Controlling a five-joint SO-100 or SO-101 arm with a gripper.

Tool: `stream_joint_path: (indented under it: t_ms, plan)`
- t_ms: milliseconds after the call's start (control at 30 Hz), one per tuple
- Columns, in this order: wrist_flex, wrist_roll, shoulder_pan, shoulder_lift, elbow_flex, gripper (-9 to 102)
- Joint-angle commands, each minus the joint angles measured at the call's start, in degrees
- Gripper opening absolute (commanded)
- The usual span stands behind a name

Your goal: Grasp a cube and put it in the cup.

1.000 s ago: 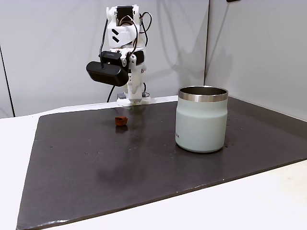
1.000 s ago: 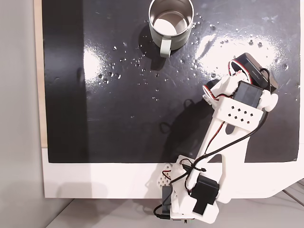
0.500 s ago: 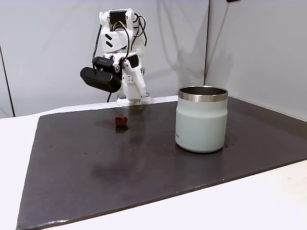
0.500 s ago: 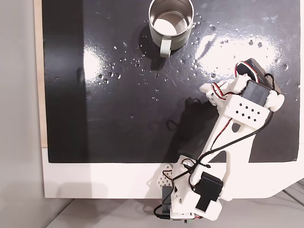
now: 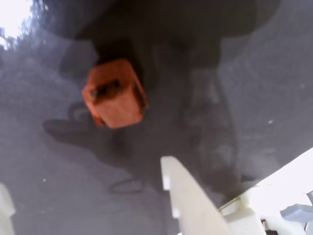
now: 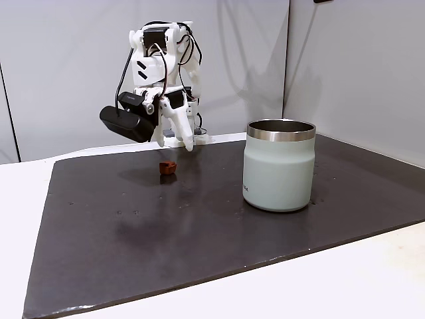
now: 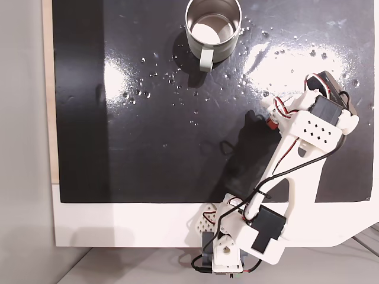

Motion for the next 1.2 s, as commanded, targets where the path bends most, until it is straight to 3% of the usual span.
stream_joint_path:
  t_ms: [0, 967, 1167]
  plan:
    - [-1.9, 0.5, 0.1, -0.3, -3.2, 34]
    - [-9.8, 0.4, 1.7, -10.0, -2.3, 32]
    - [-10.1, 0.4, 1.3, -9.8, -1.1, 26]
